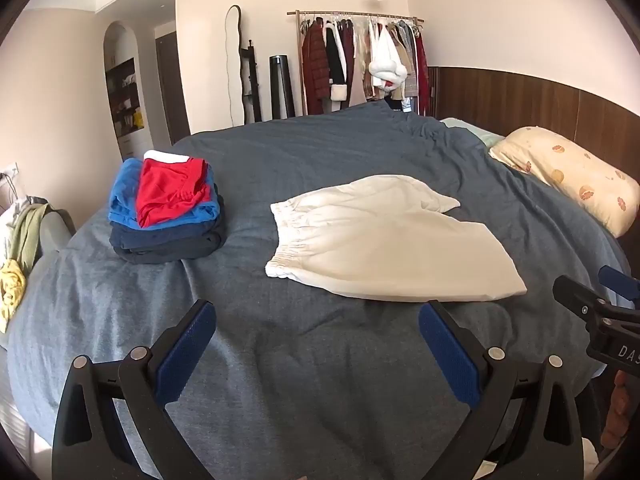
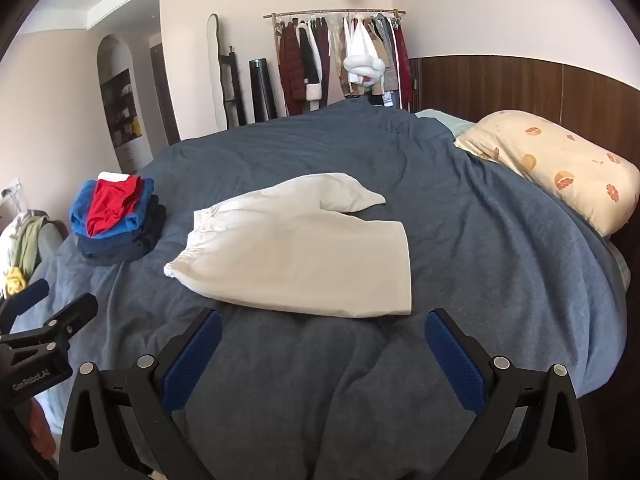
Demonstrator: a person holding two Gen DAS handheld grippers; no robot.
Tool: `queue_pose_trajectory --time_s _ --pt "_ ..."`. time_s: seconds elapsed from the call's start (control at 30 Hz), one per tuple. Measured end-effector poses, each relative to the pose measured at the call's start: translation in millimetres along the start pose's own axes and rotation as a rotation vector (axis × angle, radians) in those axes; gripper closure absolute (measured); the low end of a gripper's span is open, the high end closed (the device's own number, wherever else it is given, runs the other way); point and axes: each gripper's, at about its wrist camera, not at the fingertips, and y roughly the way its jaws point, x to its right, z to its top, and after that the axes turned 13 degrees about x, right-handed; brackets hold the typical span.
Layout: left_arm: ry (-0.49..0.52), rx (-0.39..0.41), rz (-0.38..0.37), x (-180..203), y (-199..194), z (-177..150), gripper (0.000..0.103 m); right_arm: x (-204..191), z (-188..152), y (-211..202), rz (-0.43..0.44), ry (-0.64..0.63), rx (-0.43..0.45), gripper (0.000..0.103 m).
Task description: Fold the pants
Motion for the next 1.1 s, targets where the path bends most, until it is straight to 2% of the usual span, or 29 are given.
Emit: queue_pose_trajectory --time_s 0.33,1.1 --pt "0.017 0.033 0.032 3.7 -9.4 8.5 0.000 -3.0 1.9 -1.6 0.000 -0.014 0.000 0.001" --pt "-0.005 0.051 0.016 -2.6 -13.4 11.7 0.000 -4.9 4.7 -5.4 0.020 -0.026 0.020 0.001"
